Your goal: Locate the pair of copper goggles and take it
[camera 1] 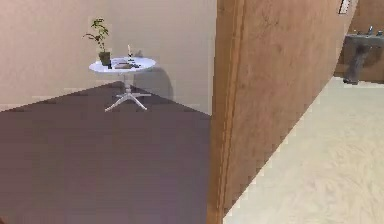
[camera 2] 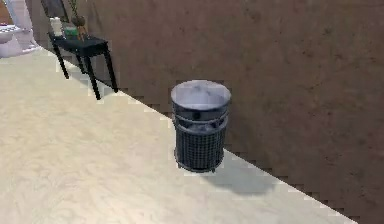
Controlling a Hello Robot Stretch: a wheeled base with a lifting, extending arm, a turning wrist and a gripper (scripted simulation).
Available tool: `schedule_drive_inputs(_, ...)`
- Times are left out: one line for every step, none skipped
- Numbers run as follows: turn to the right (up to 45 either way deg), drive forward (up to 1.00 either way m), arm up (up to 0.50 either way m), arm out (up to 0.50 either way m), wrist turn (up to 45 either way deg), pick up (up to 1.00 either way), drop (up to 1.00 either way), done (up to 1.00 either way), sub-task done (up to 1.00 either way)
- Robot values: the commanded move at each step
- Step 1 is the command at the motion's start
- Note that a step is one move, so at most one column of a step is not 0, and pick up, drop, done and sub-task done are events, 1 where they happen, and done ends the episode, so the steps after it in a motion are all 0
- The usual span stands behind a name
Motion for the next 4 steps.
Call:
schedule_drive_inputs(6.0,0.0,0.0,0.0,0.0,0.0,0.0,0.0,0.0)
schedule_drive_inputs(0.0,0.15,0.0,0.0,0.0,0.0,0.0,0.0,0.0)
schedule_drive_inputs(-24.0,0.0,0.0,0.0,0.0,0.0,0.0,0.0,0.0)
schedule_drive_inputs(0.0,0.65,0.0,0.0,0.0,0.0,0.0,0.0,0.0)
